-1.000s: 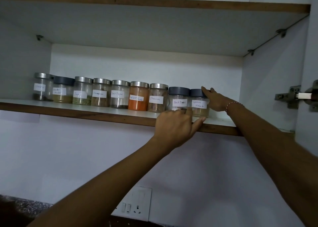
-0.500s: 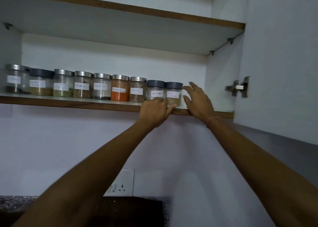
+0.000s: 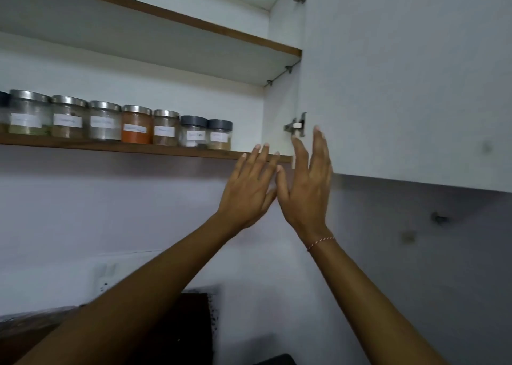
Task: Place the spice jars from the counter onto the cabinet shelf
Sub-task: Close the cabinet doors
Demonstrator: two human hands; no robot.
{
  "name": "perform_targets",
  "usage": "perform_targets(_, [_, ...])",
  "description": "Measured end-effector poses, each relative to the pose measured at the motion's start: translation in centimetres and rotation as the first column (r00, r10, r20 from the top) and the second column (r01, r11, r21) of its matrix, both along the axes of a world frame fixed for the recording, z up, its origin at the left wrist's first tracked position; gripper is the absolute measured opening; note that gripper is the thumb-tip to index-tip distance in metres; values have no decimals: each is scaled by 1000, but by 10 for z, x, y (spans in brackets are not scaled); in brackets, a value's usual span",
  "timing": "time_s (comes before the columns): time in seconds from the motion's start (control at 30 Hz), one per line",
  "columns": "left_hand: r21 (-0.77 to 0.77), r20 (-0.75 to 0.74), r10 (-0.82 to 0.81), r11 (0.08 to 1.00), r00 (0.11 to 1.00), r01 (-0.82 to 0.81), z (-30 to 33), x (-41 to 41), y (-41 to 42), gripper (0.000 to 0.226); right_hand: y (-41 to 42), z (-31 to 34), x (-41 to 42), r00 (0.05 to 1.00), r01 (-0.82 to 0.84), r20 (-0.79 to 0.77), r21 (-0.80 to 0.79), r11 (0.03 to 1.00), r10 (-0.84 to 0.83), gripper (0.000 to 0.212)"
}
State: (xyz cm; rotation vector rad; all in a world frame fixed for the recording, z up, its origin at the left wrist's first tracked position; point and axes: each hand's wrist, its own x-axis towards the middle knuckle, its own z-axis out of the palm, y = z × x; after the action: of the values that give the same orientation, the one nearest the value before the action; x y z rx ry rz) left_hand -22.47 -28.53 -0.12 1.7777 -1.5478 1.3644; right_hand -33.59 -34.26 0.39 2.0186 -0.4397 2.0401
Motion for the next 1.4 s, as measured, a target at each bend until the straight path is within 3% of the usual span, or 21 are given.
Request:
perform_targets(0.17, [47, 27, -264, 964, 964, 263, 15, -88, -30, 59, 4, 7, -90, 956, 270, 130, -45, 962, -262, 50])
perform_targets(0.3, [-25, 64, -486, 873, 872, 488, 29, -156, -40, 62, 16, 7, -159, 897, 377, 291, -108, 920, -334, 49])
perform_targets(0.37, [-21, 114, -563, 822, 818, 569, 32, -186, -42, 62, 19, 7, -188, 846, 448, 343, -41, 893, -408, 52])
perform_targets(0.47, [18, 199, -627, 771, 753, 637, 33, -220, -48, 59, 18, 10, -219, 794, 513, 298, 136, 847, -529, 60])
perform_targets(0.6, [31, 224, -597, 794, 770, 607, 29, -246, -59, 65, 10, 10, -237, 887, 394, 178, 191, 899, -426, 63])
perform_targets(0.77, [59, 104, -612, 791, 784, 609, 28, -258, -57, 68, 10, 10, -239, 955, 165, 200, 249, 954, -217, 60])
perform_targets(0.9, [69, -7, -687, 725, 727, 685, 29, -261, -41, 67, 22, 8, -237, 958, 58, 259, 251, 966, -125, 56])
perform_targets(1.13, [29, -88, -751, 655, 654, 755, 28, -240, 6, 69, 69, 4, -207, 942, 16, 323, 227, 974, -91, 51])
perform_targets(1.4, [-65, -2, -741, 671, 672, 739, 26, -186, 76, 77, 136, 8, -159, 893, -243, 421, 151, 958, 160, 45])
